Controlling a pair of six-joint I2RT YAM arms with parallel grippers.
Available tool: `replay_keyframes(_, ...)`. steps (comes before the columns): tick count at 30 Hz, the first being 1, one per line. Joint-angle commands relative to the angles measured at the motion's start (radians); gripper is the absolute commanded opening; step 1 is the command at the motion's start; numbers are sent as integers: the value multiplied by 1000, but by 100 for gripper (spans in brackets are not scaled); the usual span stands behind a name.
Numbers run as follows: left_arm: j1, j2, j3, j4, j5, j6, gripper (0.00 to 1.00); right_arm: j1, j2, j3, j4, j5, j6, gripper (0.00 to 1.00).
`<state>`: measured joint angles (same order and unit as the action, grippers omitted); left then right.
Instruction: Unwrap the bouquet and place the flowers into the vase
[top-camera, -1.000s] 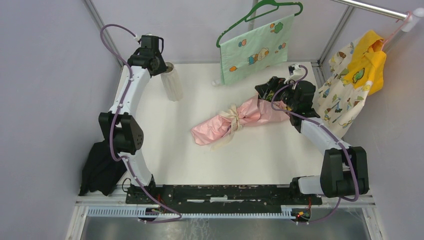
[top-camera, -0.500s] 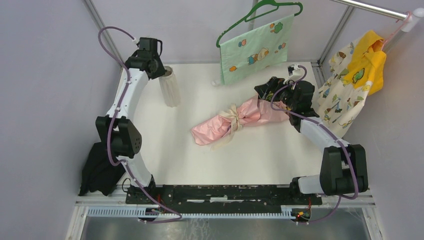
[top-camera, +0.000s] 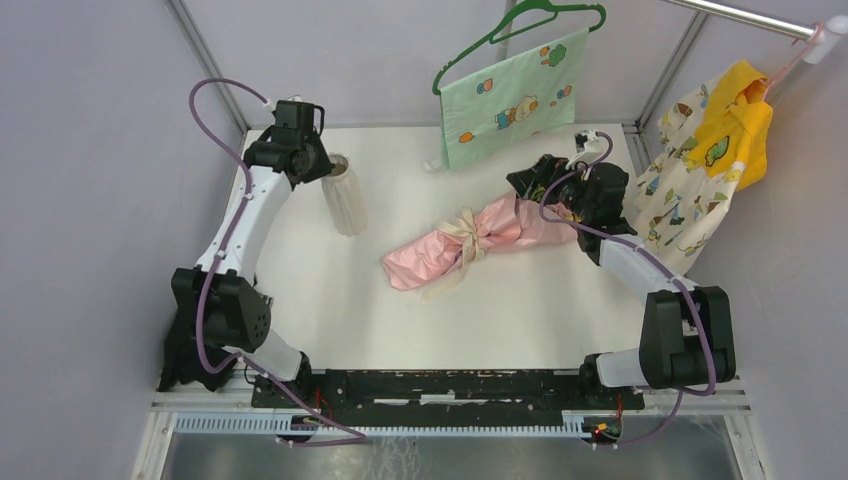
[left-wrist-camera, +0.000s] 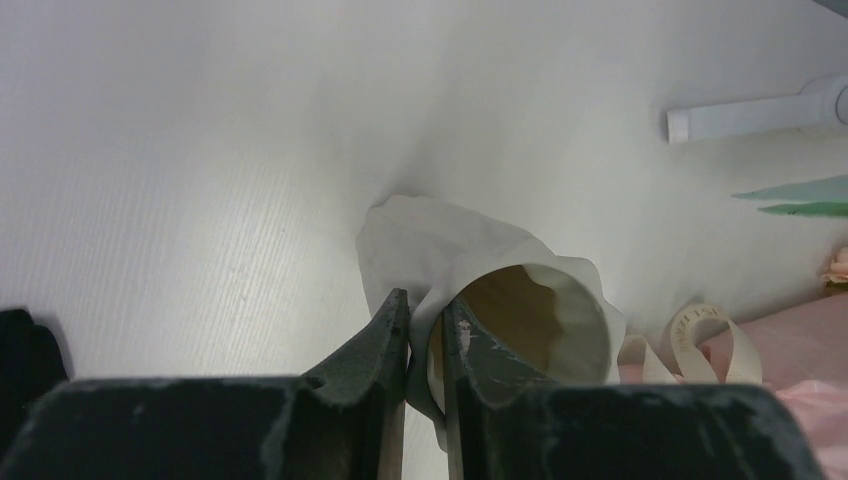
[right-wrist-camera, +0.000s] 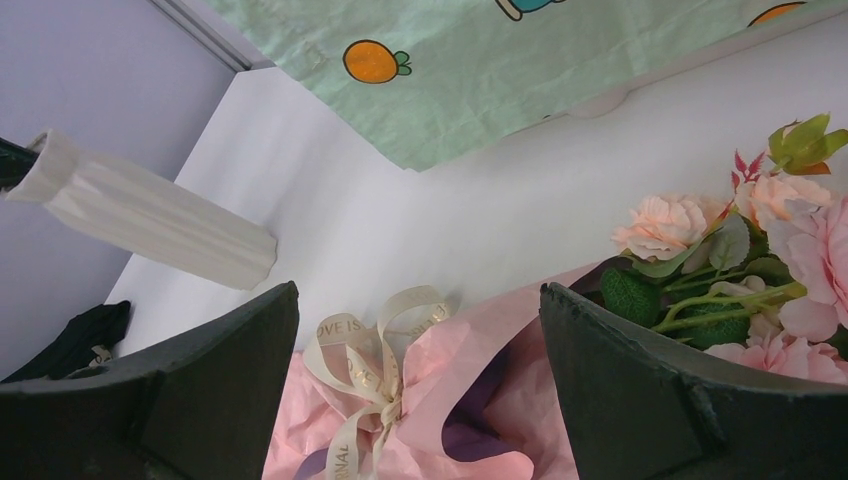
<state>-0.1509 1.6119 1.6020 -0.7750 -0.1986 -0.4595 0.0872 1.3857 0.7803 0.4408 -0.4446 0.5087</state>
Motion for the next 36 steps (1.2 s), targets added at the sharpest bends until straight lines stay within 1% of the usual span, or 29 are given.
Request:
replay_keyframes(1,-18,-138,-65,83,27,-55,2,8,-28,-7,66,-25,14,96)
replay_keyframes(5,-24,-249,-174,100,33,-72,2,13,-45,-7,67,-26,15,96)
replay_keyframes(8,-24,-300,-196,88,26,-69,2,20,-56,-7,67,-24,16,96)
replay_keyframes(11,-24,-329,-211,69,32,-64,2,26,-67,-8,65,-21,16,96)
replay_keyframes(15,-31,-359,-272,81,60,-76,2,36,-81,-15,59,-14,10,96)
replay_keyframes(26,-51,-426,-392,82,19,-80,2,56,-76,-21,49,-1,-1,96)
replay_keyframes(27,-51,-426,-392,74,11,-79,4,59,-76,-21,49,1,0,97)
replay_keyframes(28,-51,-427,-390,66,3,-77,9,60,-74,-22,50,1,0,97)
replay_keyframes(32,-57,-440,-375,48,-34,-74,38,70,-68,-20,52,1,-4,97)
replay_keyframes(34,-59,-446,-361,40,-61,-72,48,75,-67,-18,52,0,-6,97)
replay_keyframes(36,-59,-448,-344,33,-80,-65,54,76,-64,-16,52,1,-7,98)
